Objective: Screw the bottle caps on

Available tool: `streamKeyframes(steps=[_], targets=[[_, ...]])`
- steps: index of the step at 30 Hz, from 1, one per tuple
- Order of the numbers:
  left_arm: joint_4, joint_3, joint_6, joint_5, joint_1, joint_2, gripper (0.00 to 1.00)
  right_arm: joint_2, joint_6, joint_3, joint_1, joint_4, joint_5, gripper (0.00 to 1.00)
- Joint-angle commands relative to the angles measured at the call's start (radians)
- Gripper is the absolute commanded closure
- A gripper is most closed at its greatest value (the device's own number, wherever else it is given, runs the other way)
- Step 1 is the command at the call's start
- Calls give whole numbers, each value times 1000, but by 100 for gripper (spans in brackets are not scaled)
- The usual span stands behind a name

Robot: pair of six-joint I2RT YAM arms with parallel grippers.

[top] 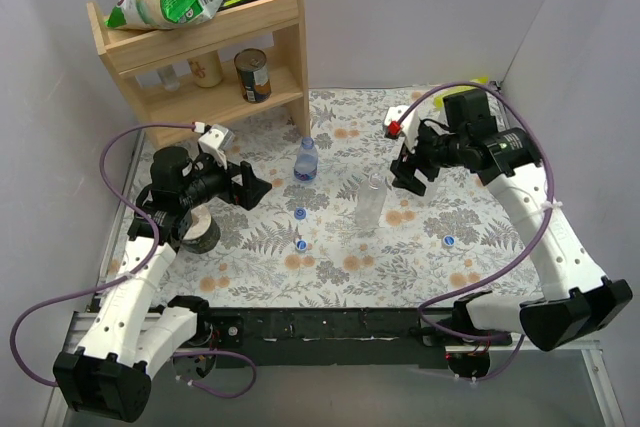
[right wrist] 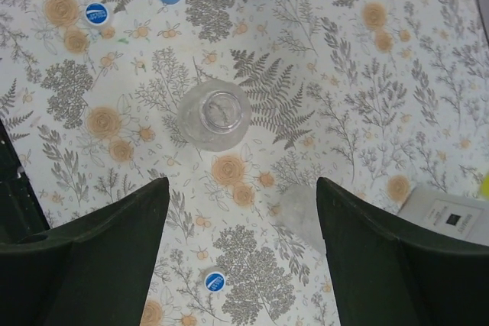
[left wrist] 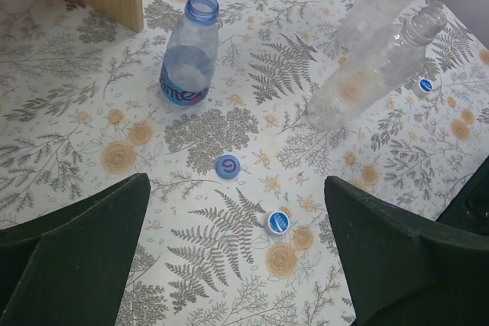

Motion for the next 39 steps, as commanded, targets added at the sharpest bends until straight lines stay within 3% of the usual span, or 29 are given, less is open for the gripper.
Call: streamKeyframes(steps=[1, 9, 20, 32, 39], targets=[[25, -22, 4, 79, -1, -16, 2, 43, -34, 8, 58, 56, -16, 16], [21, -40, 5, 85, 5, -41, 2, 137, -8, 23, 159, 84, 27, 14], [30, -51, -10, 83, 10, -45, 2, 200, 87, 3, 176, 154, 47, 16], [50, -39, 8, 94, 8, -1, 2, 175, 75, -70, 177, 160, 127, 28], [76, -34, -4, 123, 10, 28, 2, 145, 80, -119, 177, 177, 114, 43]])
